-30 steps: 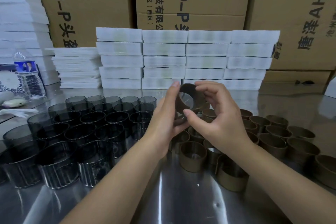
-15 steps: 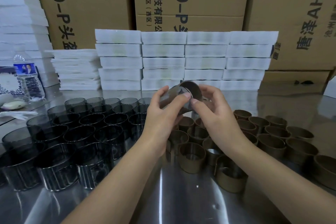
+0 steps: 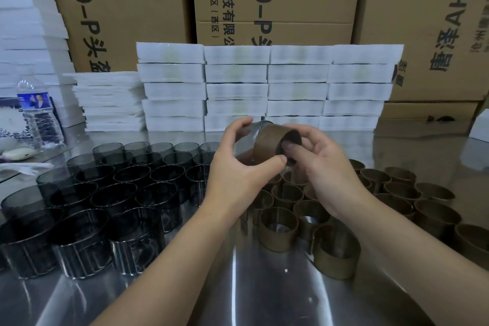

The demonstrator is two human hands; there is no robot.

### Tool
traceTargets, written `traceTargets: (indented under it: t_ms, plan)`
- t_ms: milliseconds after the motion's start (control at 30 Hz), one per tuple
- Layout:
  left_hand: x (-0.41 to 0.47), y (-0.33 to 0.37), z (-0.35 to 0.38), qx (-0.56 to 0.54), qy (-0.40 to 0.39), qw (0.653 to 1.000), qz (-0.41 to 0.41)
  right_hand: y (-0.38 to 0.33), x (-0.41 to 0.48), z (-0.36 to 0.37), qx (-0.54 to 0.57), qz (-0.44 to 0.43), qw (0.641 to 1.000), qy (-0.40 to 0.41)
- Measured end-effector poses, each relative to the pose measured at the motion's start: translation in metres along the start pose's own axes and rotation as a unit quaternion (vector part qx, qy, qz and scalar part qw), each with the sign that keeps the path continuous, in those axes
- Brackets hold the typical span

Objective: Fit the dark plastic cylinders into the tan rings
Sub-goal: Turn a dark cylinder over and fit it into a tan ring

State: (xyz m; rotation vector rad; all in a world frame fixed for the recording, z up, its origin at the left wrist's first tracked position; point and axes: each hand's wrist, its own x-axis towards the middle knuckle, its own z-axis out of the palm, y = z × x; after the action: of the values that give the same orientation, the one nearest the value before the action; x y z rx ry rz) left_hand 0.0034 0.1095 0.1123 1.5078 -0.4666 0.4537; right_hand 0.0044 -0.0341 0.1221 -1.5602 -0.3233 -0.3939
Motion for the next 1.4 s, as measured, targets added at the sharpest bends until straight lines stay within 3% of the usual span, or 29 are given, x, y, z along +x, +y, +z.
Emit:
traceTargets:
  t_ms: [467,767,967,1400]
  plan:
    - [0.001,0.003,-0.002,0.003,0.001,1.000,0.014,0.003,0.006,-0.009,0.121,0.007,0.991,-0.049]
    - [0.002,0.006,-0.005,-0.085,-0.015,0.996,-0.004,0.003,0.006,-0.011,0.160,0.039,0.984,-0.065]
    - [0.001,0.007,0.001,-0.159,-0.036,0.984,-0.071,-0.002,0.001,-0.006,0.097,0.044,0.993,-0.057]
    - [-0.002,0.008,0.006,-0.197,-0.089,0.969,-0.121,0.001,0.004,-0.011,0.076,0.124,0.985,-0.095]
